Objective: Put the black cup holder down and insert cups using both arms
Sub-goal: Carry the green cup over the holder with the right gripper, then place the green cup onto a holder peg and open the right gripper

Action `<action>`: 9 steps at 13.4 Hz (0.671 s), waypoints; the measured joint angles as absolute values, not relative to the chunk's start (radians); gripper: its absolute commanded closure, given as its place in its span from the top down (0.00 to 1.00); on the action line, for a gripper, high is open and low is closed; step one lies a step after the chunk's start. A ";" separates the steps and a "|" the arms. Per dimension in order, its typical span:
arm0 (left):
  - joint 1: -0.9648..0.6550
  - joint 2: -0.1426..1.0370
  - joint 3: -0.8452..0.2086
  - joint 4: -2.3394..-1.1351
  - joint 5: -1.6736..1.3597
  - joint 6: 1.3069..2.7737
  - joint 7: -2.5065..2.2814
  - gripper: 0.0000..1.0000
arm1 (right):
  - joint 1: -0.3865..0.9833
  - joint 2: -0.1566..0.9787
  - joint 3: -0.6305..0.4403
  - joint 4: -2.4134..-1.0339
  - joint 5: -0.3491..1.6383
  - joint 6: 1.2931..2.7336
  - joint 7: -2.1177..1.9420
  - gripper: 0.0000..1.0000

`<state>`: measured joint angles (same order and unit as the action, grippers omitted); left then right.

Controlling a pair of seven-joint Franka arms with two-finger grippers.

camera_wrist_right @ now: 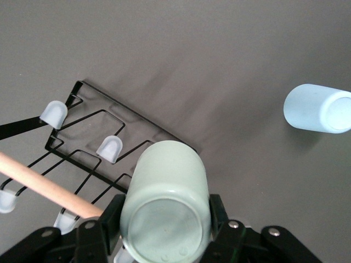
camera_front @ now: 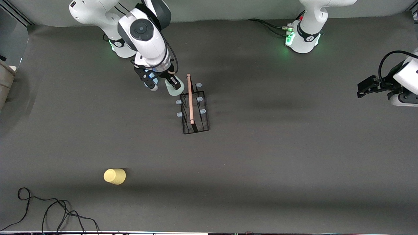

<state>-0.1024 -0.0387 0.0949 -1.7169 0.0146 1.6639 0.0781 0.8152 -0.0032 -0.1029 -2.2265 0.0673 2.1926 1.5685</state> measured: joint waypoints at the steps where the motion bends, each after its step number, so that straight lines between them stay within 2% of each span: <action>1: -0.102 -0.039 0.095 -1.717 0.015 1.664 0.078 1.00 | 0.815 0.015 -0.103 -2.230 0.067 2.215 1.568 0.00; 4: -0.101 -0.041 0.099 -1.717 0.015 1.664 0.078 1.00 | 0.828 0.089 -0.100 -2.236 0.067 2.271 1.569 0.00; 5: -0.101 -0.041 0.099 -1.717 0.015 1.664 0.078 1.00 | 0.833 0.113 -0.099 -2.236 0.067 2.284 1.569 0.66; 6: -0.101 -0.041 0.099 -1.717 0.015 1.664 0.078 1.00 | 0.834 0.127 -0.098 -2.235 0.067 2.294 1.569 1.00; 9: -0.101 -0.041 0.099 -1.717 0.015 1.665 0.078 1.00 | 0.834 0.131 -0.099 -2.212 0.067 2.270 1.570 1.00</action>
